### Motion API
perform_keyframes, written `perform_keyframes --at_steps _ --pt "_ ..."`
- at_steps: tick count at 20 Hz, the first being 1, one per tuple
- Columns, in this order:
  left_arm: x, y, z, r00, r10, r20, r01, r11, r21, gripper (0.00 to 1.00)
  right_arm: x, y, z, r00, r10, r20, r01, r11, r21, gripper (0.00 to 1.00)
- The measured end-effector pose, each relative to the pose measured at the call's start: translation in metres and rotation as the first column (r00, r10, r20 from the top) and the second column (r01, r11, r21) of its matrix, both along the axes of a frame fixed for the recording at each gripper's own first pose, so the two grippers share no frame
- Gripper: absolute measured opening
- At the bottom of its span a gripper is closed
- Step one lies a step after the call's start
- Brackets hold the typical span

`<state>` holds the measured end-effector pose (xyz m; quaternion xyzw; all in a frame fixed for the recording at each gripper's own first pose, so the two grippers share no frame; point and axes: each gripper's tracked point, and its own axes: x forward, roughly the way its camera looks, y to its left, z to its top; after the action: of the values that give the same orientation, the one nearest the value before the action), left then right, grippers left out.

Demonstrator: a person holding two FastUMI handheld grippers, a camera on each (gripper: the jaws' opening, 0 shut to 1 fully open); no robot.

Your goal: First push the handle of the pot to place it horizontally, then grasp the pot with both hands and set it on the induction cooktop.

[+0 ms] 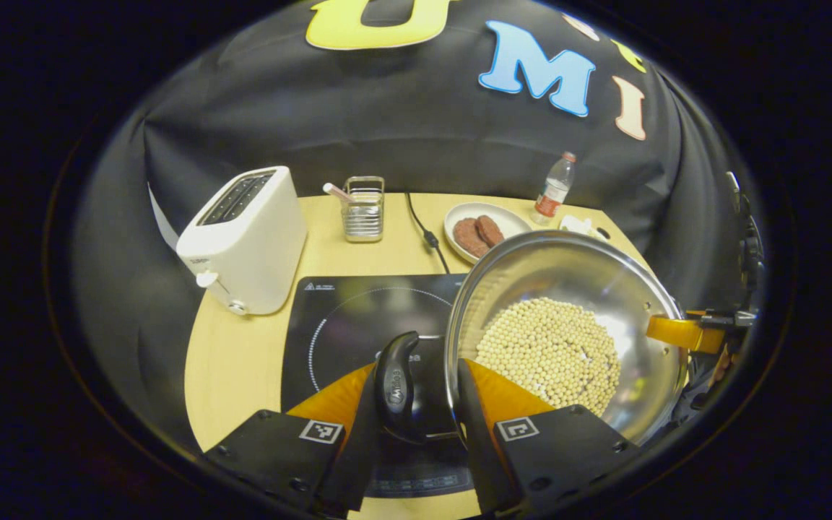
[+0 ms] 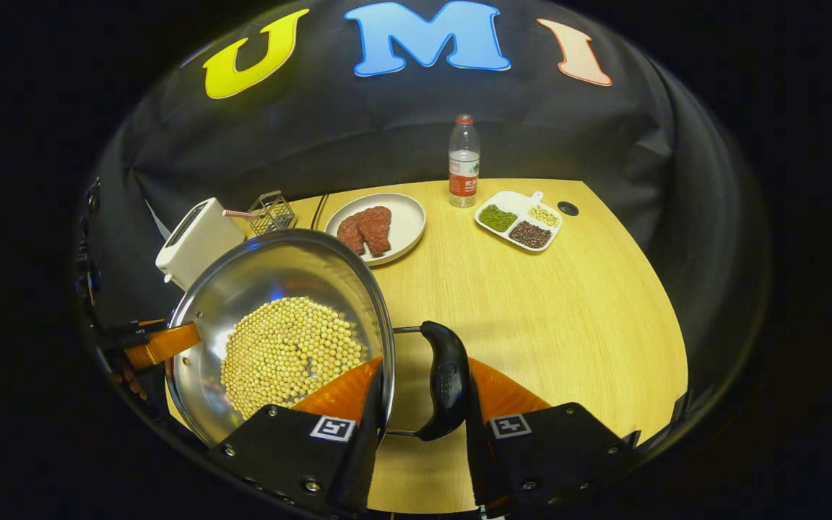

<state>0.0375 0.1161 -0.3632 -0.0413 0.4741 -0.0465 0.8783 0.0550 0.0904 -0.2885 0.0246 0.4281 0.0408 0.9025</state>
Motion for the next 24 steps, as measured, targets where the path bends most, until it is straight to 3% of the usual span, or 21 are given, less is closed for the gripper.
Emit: perform_keyframes --at_steps 6,7,24 --pt "0.002 0.041 -0.007 1.000 0.020 -0.005 -0.020 1.000 0.005 0.63 0.007 0.041 -0.008 1.000 0.019 -0.013 -0.019 1.000 0.007 0.53" --pt "0.002 0.047 -0.009 1.000 0.023 -0.007 -0.023 1.000 0.006 0.60 0.009 0.047 -0.010 1.000 0.022 -0.015 -0.021 1.000 0.008 0.53" --pt "0.017 0.146 -0.028 0.999 0.032 0.009 -0.032 0.999 0.044 0.60 0.019 0.142 -0.037 0.999 0.019 -0.044 -0.018 1.000 0.022 0.53"
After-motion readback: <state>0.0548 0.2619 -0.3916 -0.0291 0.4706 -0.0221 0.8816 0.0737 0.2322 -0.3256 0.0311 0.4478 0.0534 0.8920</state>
